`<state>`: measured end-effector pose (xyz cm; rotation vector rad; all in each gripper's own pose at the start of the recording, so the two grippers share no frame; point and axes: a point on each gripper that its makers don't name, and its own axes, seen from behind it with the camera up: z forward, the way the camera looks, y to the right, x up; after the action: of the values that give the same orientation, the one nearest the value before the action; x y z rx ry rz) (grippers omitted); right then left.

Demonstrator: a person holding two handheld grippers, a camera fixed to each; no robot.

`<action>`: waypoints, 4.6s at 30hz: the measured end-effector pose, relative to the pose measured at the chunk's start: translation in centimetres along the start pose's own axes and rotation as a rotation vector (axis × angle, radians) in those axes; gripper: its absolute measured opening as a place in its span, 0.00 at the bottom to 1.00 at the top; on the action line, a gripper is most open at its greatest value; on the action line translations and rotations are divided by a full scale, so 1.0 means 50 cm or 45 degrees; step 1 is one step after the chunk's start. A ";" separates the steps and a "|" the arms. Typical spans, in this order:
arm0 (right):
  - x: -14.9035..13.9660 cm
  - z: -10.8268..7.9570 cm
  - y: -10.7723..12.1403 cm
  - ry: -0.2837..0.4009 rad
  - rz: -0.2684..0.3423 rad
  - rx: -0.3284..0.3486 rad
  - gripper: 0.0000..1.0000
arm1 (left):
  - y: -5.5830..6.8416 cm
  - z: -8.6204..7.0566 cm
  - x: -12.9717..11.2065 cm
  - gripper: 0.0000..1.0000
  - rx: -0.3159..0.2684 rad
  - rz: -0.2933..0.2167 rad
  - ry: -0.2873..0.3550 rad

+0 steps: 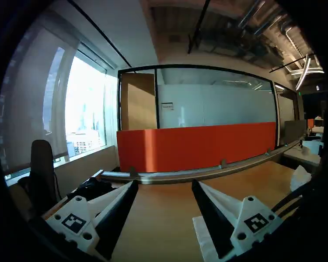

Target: Fold towel

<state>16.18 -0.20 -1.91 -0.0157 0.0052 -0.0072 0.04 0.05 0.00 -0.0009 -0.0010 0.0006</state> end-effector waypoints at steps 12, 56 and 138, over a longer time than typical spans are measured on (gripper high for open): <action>0.026 -0.022 -0.014 -0.065 -0.070 0.080 1.00 | 0.035 -0.011 0.003 0.90 -0.090 0.028 -0.062; -0.106 -0.064 -0.214 -0.422 -0.233 0.658 1.00 | 0.184 -0.028 -0.153 0.90 -0.512 0.141 -0.369; -0.642 -0.194 -0.251 -1.045 -0.411 0.899 0.90 | 0.295 -0.113 -0.668 0.90 -0.807 0.328 -1.042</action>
<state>-16.05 -12.68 -11.22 0.6873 -0.8202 -0.3244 -33.35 14.76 -5.70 -0.6349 -0.8192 0.2585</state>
